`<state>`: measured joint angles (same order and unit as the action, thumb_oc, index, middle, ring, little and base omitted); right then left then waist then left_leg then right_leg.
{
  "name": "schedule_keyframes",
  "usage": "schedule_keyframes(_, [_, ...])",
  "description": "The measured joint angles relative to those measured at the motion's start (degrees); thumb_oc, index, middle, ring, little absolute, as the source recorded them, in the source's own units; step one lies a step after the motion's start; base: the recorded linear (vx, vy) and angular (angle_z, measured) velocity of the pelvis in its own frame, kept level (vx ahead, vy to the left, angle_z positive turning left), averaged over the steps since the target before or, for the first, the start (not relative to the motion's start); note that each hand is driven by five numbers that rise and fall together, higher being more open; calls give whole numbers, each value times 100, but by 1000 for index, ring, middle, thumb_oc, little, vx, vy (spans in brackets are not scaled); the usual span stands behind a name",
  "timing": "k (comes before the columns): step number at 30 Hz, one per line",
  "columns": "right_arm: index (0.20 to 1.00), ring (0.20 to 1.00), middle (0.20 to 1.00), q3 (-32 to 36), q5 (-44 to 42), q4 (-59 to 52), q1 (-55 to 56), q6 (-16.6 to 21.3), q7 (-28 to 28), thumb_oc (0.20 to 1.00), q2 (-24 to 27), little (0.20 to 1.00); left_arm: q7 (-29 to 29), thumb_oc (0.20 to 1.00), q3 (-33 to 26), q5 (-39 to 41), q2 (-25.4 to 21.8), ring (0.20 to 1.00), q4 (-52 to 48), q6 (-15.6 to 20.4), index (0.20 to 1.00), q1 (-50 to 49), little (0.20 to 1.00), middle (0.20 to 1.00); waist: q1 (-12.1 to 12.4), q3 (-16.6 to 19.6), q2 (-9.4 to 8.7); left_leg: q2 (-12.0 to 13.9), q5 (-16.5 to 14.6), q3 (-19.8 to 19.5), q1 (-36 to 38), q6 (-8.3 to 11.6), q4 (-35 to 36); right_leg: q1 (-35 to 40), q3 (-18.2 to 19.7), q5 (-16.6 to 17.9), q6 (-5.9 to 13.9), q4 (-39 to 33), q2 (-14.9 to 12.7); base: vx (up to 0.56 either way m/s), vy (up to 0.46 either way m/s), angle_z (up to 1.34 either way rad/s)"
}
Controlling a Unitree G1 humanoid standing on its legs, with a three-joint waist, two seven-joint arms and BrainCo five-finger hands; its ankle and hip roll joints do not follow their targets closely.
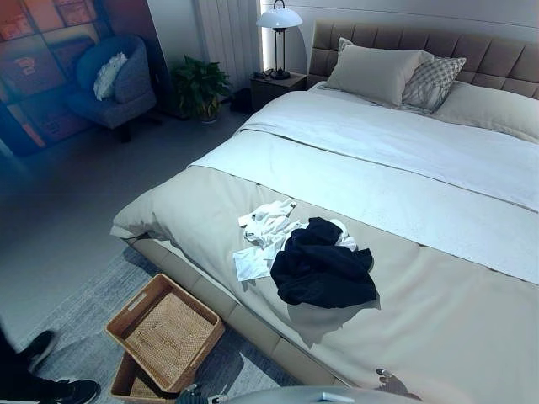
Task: Pick up clothes into the bucket
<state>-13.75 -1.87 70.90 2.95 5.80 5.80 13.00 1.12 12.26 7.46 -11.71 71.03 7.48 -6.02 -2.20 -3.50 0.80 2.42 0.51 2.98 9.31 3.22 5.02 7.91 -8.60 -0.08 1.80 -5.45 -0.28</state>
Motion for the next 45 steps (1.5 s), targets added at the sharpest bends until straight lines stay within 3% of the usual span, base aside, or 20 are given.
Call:
schedule_keyframes(26, [1000, 1000, 1000, 0, -9, -76, -145, -27, 39, 1000, 17, 1000, 10, 1000, -1, 2, 3, 1000, -3, 0, 1000, 17, 1000, 1000, 8, -52, 30, -1, -3, -53, -102, 7, 22, -42, -109, -5, -5, -1, -9, -1, 1, 1])
schedule_keyframes(29, [1000, 1000, 1000, -11, -115, -290, -368, -95, 116, 1000, 70, 1000, 38, 1000, -6, 11, 5, 1000, -31, 9, 1000, 57, 1000, 1000, 63, -171, 35, -14, 11, -151, -205, -8, 3, -94, -166, -2, -3, 0, -14, -101, 21, 11])
schedule_keyframes(32, [1000, 1000, 1000, -19, -277, -1246, -916, -22, 376, 1000, 364, 1000, 147, 1000, 0, 22, 9, 1000, -201, 10, 1000, 183, 1000, 1000, 18, -334, 109, -33, 151, -183, -521, -26, -8, -419, -217, 140, -23, 1, -32, -118, 22, 7])
schedule_keyframes(35, [1000, 1000, 1000, -67, -276, -1703, -1479, 40, 627, 1000, 596, 1000, 274, 1000, 38, 67, 1, 1000, -381, 16, 1000, 284, 1000, 1000, 146, -506, 133, -60, 223, -278, -730, -44, -47, -571, -291, 234, -32, 26, -49, -95, 25, 13])
schedule_keyframes(40, [1000, 1000, 1000, -89, -257, -1656, -2751, 61, 1104, 1000, 702, 1000, 503, 1000, 252, 258, -63, 1000, -609, 68, 1000, 535, 1000, 1000, 326, -920, 109, -96, 355, -407, -1112, -39, -48, -868, -447, 295, -4, 28, -85, -24, 28, 17])
schedule_keyframes(45, [1000, 1000, 1000, -309, -165, -1291, -3230, 42, 1366, 1000, 624, 1000, 654, 1000, 283, 349, -92, 1000, -681, 75, 1000, 608, 1000, 1000, 493, -1116, 46, -142, 359, -485, -1305, -43, -67, -1028, -480, 299, 1, 29, -126, 11, 43, 6])
